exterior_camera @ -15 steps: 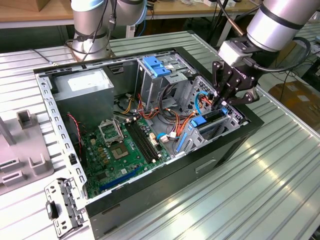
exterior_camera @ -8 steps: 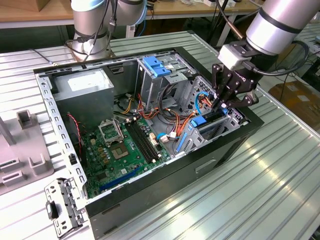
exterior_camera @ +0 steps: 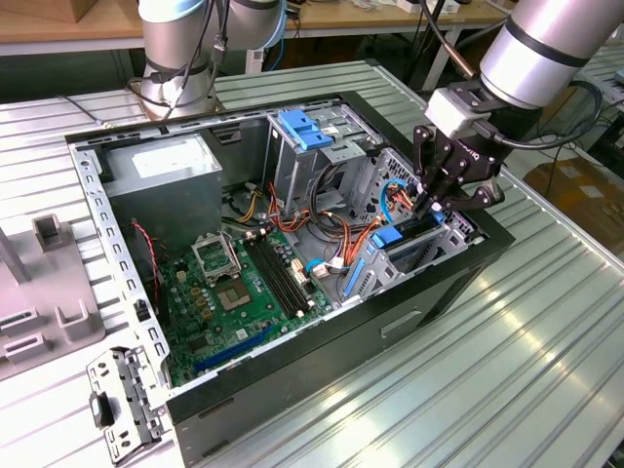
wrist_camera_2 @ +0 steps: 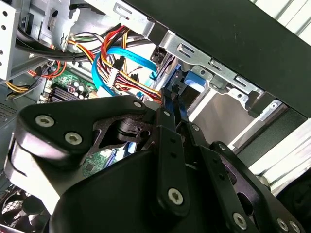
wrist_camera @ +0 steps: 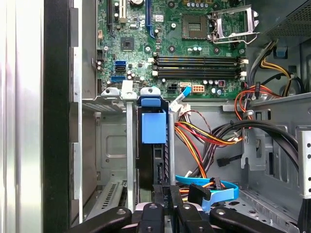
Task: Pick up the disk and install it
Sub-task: 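Insert the first disk wire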
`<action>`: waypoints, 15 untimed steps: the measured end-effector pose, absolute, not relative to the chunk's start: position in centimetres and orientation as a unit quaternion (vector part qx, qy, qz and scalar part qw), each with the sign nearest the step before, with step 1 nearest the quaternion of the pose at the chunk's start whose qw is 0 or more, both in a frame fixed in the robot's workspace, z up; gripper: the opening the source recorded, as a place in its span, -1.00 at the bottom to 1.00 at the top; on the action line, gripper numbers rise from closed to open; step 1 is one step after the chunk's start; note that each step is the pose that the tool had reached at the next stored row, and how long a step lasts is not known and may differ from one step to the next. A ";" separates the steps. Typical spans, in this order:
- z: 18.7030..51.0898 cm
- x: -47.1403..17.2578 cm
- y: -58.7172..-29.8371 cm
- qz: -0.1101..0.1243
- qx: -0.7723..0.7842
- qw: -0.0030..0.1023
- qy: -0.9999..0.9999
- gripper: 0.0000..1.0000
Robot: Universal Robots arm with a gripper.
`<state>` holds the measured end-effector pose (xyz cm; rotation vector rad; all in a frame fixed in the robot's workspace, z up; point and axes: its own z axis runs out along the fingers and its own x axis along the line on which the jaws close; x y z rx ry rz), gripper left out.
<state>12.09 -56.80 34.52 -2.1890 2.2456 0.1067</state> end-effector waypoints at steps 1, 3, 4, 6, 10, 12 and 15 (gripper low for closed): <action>34.5 12.1 -56.8 0.034 -0.698 0.002 0.716 -0.66; 34.6 12.1 -56.8 0.034 -0.698 0.002 0.716 -0.66; 34.6 12.1 -56.8 0.034 -0.698 0.002 0.716 -0.66; 34.7 12.1 -56.8 0.034 -0.698 0.002 0.716 -0.66; 34.7 12.1 -56.9 0.034 -0.698 0.002 0.716 -0.66; 34.7 12.1 -57.1 0.034 -0.698 0.002 0.716 -0.66; 34.5 12.1 -57.1 0.034 -0.698 0.002 0.716 -0.66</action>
